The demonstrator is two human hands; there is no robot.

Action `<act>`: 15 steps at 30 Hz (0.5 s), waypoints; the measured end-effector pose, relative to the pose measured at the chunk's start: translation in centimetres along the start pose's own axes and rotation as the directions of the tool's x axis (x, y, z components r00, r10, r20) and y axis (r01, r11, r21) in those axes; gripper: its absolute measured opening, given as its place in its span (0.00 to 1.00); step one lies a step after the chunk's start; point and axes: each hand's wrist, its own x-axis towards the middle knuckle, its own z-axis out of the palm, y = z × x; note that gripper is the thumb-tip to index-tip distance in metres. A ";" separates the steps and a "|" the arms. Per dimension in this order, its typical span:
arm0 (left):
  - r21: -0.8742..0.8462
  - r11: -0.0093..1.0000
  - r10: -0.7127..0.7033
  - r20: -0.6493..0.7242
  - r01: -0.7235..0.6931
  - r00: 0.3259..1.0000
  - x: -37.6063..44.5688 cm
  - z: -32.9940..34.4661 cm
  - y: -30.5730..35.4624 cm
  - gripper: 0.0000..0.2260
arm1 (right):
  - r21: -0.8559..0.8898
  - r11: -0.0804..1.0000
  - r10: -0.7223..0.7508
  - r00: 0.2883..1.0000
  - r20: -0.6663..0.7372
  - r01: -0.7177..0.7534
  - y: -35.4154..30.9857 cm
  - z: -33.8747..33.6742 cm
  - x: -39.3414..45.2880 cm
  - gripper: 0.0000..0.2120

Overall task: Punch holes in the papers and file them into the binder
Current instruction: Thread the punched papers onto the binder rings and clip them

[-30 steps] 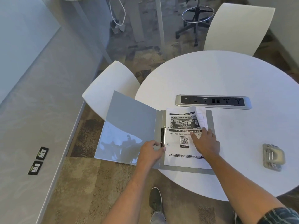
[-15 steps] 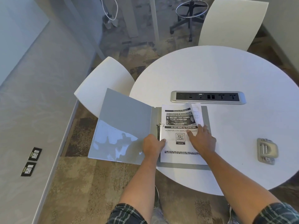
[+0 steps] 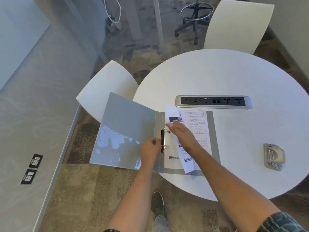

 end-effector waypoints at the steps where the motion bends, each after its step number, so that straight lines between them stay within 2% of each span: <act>1: -0.084 0.996 -0.008 0.003 0.008 1.000 -0.4 -0.4 0.1 0.18 | 0.001 1.000 -0.017 0.996 -0.082 0.017 0.3 0.1 0.1 0.21; 4: -0.223 0.973 -0.035 0.118 0.061 0.992 -1.0 -0.4 0.0 0.23 | -0.007 0.991 0.126 0.950 -0.286 -0.133 1.5 -0.6 0.3 0.25; 7: -0.164 0.986 0.012 0.196 0.021 0.980 -1.3 0.7 -0.3 0.32 | -0.024 0.959 0.262 0.916 -0.303 -0.282 3.5 -1.9 0.2 0.36; 10: -0.184 0.983 0.035 0.209 0.004 0.977 -2.1 1.5 0.5 0.37 | -0.166 0.940 0.244 0.925 -0.291 -0.300 4.4 -2.4 -0.2 0.43; 12: -0.193 0.981 0.057 0.211 -0.015 0.976 -2.5 1.8 1.1 0.34 | -0.189 0.939 0.231 0.933 -0.276 -0.288 4.5 -2.5 -0.5 0.38; 15: -0.139 0.989 0.081 0.185 -0.055 0.979 -2.4 2.3 1.5 0.23 | -0.212 0.950 0.177 0.953 -0.247 -0.231 5.2 -3.0 -0.5 0.25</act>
